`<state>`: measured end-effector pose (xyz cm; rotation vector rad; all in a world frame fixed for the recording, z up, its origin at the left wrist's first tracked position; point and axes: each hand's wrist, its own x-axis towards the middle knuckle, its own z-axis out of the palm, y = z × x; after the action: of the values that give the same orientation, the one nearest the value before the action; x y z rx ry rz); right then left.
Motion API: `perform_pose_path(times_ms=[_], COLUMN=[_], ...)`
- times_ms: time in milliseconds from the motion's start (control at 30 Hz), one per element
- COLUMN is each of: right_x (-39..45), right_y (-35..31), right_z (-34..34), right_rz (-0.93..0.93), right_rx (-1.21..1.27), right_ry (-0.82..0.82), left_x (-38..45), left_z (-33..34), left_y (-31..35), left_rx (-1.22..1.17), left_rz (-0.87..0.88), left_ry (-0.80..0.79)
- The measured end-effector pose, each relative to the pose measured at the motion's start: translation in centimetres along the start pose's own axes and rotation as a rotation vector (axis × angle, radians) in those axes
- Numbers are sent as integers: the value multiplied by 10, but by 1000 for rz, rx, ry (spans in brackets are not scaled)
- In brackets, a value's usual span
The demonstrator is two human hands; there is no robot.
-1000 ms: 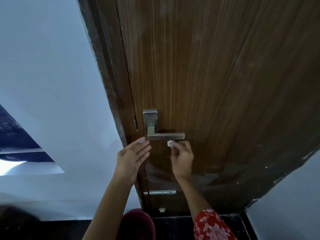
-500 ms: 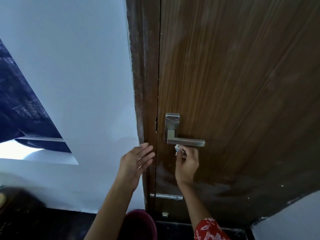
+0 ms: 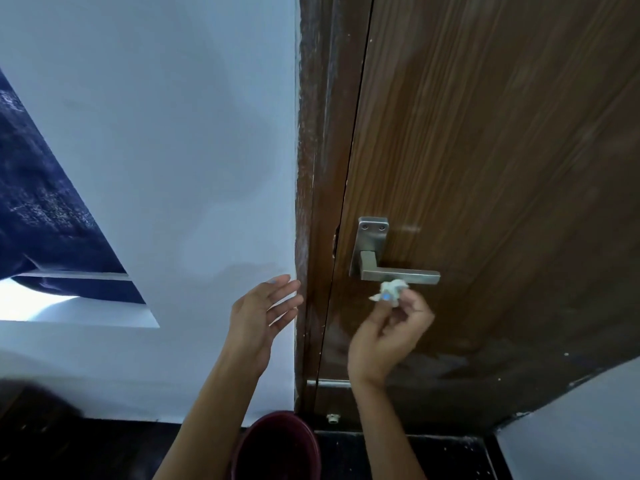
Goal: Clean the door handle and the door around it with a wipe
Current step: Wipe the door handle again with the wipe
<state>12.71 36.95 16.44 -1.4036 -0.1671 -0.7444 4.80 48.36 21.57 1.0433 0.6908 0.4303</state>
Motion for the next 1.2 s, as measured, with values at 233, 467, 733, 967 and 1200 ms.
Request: perform_pose_path(times_ms=[233,467,733,967,1200], right_x=[7,3,-14,-29,-28], right_y=[-8,1,21,16,52], right_z=[18,10,14,29,42], right_rz=[-52,-135,-203,-222,-334], right_rx=[-64,-150,-189,-276,-771], right_ry=[-49,-160,-272,-518,-642], left_x=[3,2,3,3,1], left_z=[5,1,-11,-7,3], left_y=[0,4,7,8,10], left_rx=[33,35,52,70,116], left_rz=[-32,-31,15,43,100], left_ry=[-71,-76,-6,27,11])
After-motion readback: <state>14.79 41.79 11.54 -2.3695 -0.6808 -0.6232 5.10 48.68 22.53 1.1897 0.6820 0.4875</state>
